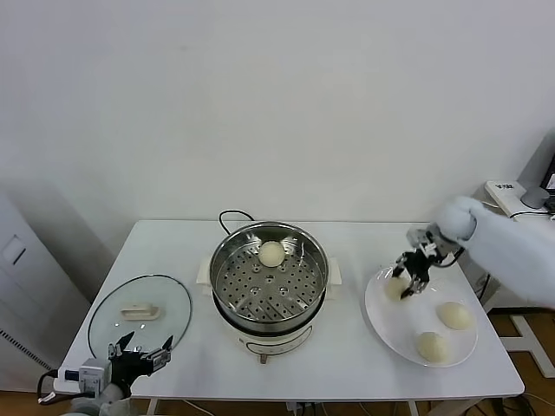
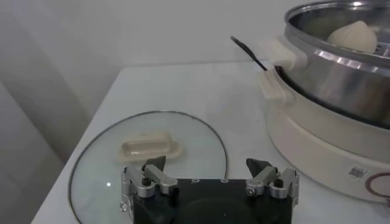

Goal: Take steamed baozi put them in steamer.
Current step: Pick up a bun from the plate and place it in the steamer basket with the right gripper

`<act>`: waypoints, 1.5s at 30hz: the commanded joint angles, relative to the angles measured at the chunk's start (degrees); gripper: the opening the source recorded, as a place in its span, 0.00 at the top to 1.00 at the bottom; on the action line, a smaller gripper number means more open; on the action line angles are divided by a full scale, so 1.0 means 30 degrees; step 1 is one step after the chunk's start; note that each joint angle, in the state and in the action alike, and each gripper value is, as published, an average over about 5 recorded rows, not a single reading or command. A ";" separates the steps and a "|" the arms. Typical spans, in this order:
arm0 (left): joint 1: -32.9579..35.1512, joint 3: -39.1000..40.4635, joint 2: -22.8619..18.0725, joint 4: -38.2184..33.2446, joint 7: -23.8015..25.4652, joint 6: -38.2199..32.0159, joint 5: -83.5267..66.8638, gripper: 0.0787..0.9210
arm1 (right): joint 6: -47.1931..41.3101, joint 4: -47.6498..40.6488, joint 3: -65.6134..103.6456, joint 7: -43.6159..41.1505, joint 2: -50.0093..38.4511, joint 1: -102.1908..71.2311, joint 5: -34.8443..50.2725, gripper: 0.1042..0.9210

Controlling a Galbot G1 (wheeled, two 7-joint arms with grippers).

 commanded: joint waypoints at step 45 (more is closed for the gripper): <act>-0.0228 0.0071 0.0215 0.0307 0.0213 -0.0219 -0.0389 0.12 | -0.7740 0.1006 -0.6835 0.6636 1.1135 0.4500 1.3749 0.48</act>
